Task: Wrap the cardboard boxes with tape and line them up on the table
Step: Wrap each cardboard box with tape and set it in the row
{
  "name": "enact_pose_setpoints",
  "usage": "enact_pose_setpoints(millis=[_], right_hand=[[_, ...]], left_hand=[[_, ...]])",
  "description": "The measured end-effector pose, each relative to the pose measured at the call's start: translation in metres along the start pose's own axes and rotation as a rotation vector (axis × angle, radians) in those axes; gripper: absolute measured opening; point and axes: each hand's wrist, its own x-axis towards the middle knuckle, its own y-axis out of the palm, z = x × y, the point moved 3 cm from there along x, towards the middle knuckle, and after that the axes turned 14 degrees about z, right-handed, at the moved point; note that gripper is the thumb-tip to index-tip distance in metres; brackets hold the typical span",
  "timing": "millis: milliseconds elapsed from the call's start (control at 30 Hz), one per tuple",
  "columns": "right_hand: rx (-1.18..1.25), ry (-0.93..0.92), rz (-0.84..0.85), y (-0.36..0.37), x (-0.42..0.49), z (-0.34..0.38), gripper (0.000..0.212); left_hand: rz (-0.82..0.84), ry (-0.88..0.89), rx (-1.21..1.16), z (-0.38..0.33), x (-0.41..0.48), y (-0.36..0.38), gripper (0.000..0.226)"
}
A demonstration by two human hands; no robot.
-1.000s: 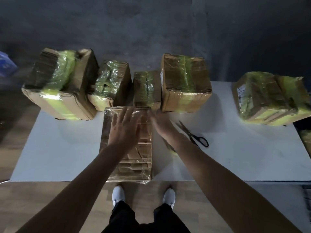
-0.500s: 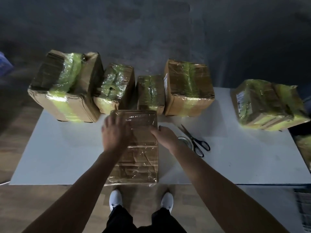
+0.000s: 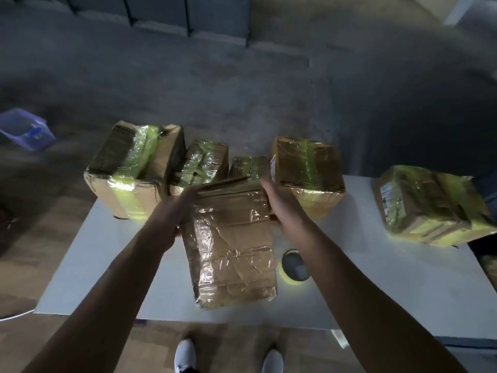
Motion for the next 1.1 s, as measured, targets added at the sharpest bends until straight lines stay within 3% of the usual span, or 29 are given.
enact_pose_setpoints(millis=[67,200,300,400,500,667,767,867,933,1033,1100], right_hand=[[0.042,0.017,0.052,-0.001,0.0,0.01,0.037],[-0.017,0.061,0.067,-0.007,0.004,0.012,0.061],[-0.229,0.06,0.042,0.008,0.003,0.01,0.087],[-0.475,0.029,-0.069,0.026,0.004,0.011,0.1],[-0.527,0.001,-0.1,0.035,0.007,0.014,0.096],[-0.516,-0.088,-0.122,0.041,0.005,0.013,0.052],[-0.535,-0.099,-0.163,0.043,0.006,0.008,0.04],[-0.467,-0.117,-0.14,0.033,0.006,0.009,0.041],[-0.406,-0.074,-0.08,0.022,0.011,0.002,0.042],[-0.419,0.133,0.04,0.021,0.016,-0.02,0.056],[-0.34,0.235,0.084,0.025,0.012,-0.034,0.068]], left_hand=[[-0.022,0.014,-0.024,-0.013,-0.005,0.0,0.041],[0.086,0.144,0.03,-0.022,-0.021,0.011,0.081],[-0.126,0.058,0.156,-0.017,-0.019,0.026,0.1],[-0.316,0.101,0.367,-0.014,-0.016,0.033,0.109],[-0.356,0.116,0.38,-0.012,-0.014,0.028,0.099],[-0.398,0.036,0.068,0.001,-0.01,0.01,0.058],[-0.432,0.035,0.006,0.003,-0.014,0.011,0.039],[-0.56,0.171,0.132,-0.002,-0.034,0.017,0.03],[-0.525,0.348,0.212,-0.009,-0.049,0.03,0.031],[-0.412,0.566,0.699,-0.004,-0.054,0.055,0.047],[-0.257,0.615,0.995,0.012,-0.044,0.066,0.052]])
